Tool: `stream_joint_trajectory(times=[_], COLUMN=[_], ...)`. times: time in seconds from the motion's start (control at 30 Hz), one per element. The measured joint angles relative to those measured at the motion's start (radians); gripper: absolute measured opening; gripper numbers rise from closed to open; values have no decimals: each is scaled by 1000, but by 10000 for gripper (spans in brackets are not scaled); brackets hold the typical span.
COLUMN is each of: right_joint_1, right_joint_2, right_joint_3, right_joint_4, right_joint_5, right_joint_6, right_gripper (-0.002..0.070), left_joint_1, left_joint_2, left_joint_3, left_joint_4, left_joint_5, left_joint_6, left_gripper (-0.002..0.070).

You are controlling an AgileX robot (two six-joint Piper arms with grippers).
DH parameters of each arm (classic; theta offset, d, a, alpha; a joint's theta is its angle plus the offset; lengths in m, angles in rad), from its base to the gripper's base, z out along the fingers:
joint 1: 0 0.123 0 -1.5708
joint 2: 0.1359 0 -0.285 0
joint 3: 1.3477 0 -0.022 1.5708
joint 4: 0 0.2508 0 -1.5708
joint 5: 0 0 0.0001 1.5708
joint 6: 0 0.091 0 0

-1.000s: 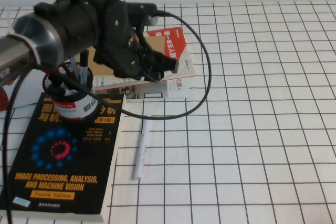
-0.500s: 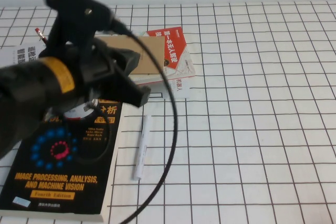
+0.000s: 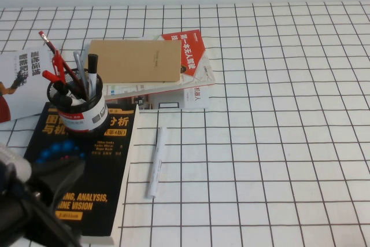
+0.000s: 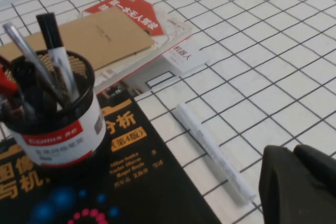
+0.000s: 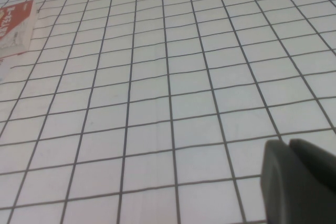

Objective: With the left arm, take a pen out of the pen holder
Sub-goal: 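Take a marker out of the pen holder and lay it on the table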

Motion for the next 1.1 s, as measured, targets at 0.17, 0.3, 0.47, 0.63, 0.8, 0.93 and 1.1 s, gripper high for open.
stream_joint_trajectory(times=[0.17,0.3,0.47,0.63,0.8,0.93,1.1], right_joint_1=[0,0,0,0,0,0,0], right_joint_2=[0,0,0,0,0,0,0], right_joint_3=[0,0,0,0,0,0,0], right_joint_4=[0,0,0,0,0,0,0], right_joint_5=[0,0,0,0,0,0,0], right_joint_6=[0,0,0,0,0,0,0], right_gripper=[-16,-16,-16,-16,-17,-17,-16], left_joint_1=[74,189,417,603,658,658,658], left_joint_2=[-129,-223,-373,-531,-657,-670,-672], left_joint_3=[102,162,265,373,432,467,480], left_joint_4=[0,-27,-56,-83,-97,-97,-85], left_joint_5=[7,9,9,12,27,24,58], left_joint_6=[0,2,2,2,2,2,2], left_gripper=[0,0,0,0,0,0,0])
